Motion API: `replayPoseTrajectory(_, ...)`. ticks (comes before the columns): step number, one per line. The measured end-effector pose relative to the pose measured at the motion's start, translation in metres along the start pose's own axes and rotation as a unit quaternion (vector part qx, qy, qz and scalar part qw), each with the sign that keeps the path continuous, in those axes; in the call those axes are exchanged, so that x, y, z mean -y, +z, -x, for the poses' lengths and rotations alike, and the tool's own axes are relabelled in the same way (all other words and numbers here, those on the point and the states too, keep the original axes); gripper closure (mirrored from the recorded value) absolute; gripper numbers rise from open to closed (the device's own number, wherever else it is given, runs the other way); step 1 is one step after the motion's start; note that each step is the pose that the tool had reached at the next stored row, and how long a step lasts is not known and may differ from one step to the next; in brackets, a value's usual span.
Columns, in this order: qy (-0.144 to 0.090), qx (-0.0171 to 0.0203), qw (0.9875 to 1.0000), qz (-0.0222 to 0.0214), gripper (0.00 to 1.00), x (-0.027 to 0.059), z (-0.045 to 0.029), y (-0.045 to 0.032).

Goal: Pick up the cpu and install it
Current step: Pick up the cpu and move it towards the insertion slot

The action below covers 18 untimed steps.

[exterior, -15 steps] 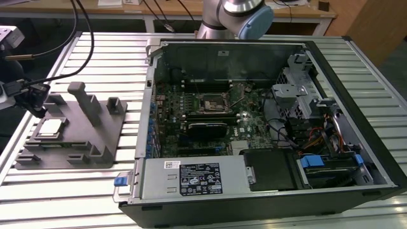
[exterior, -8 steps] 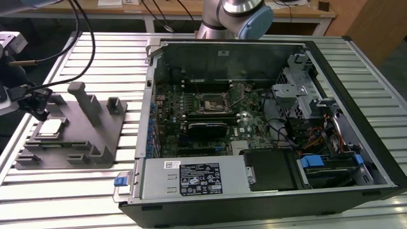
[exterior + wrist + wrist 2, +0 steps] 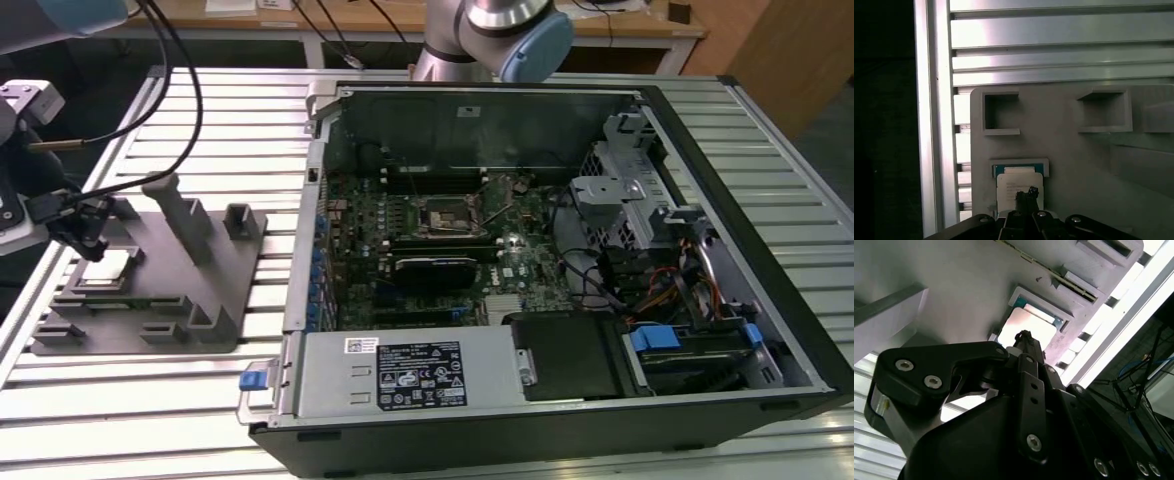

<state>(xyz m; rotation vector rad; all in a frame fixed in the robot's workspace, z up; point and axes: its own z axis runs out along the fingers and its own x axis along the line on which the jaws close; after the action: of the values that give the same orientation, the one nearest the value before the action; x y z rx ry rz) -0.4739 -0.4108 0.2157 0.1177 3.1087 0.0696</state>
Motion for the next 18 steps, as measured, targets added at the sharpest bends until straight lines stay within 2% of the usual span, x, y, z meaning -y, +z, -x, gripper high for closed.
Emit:
replayPoseTrajectory(9, 0.0, 0.0, 1.0, 0.0, 0.89, 0.0005, -0.0008, 0.0105)
replayPoseTrajectory(18, 0.0, 0.0, 1.0, 0.0, 0.89, 0.0007, -0.0012, 0.0142)
